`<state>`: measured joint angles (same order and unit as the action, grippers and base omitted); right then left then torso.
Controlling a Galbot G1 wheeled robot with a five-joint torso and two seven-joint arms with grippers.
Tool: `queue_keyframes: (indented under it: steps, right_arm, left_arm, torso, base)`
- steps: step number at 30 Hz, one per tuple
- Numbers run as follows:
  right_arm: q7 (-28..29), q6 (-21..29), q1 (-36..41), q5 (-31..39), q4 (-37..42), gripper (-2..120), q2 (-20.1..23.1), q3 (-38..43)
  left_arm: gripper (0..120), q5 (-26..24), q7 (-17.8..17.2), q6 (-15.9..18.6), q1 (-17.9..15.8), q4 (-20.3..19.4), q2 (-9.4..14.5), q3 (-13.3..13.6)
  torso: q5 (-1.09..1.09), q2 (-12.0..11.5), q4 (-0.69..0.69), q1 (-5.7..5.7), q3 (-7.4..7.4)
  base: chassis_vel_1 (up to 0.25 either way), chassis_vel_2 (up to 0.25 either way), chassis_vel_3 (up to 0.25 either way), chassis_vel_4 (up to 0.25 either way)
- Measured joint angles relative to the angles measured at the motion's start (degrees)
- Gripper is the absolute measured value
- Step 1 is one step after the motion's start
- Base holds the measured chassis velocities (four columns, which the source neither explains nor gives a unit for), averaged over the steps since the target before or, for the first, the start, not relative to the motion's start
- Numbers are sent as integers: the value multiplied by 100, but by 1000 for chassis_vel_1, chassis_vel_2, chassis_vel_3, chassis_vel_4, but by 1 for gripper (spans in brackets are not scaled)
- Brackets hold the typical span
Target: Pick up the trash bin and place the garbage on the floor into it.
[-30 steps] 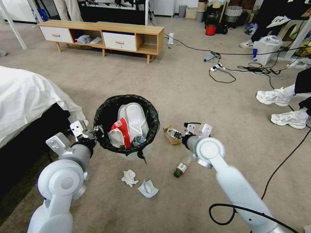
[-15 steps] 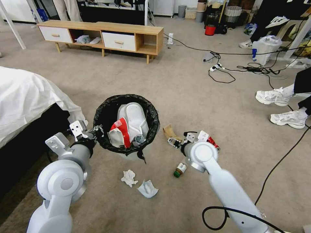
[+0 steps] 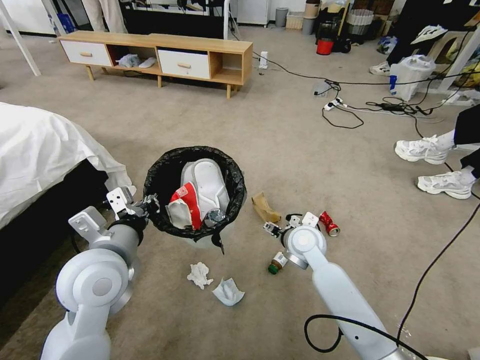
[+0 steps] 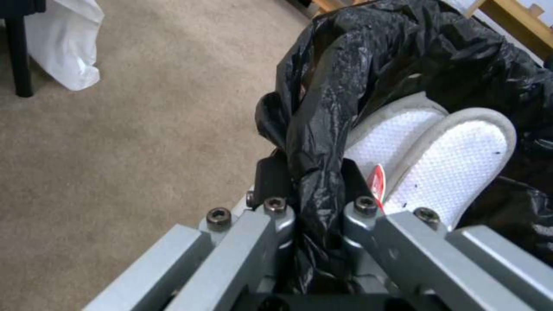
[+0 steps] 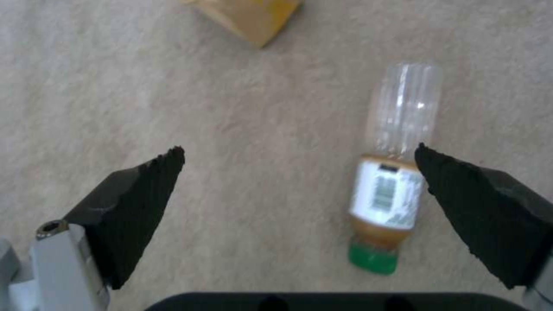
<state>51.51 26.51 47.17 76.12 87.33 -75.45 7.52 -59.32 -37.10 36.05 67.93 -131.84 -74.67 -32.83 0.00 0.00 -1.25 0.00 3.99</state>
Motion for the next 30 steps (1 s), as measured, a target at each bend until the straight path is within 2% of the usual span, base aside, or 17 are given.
queue_keyframes:
  steps: [30]
  right_arm:
    - [-1149,-430,-253,-853,-1643,100,-116,265]
  left_arm:
    - [4,54,41,-13,-5,106,-36,-14]
  torso:
    - [0,0,1,0,0]
  base:
    - [0,0,0,0]
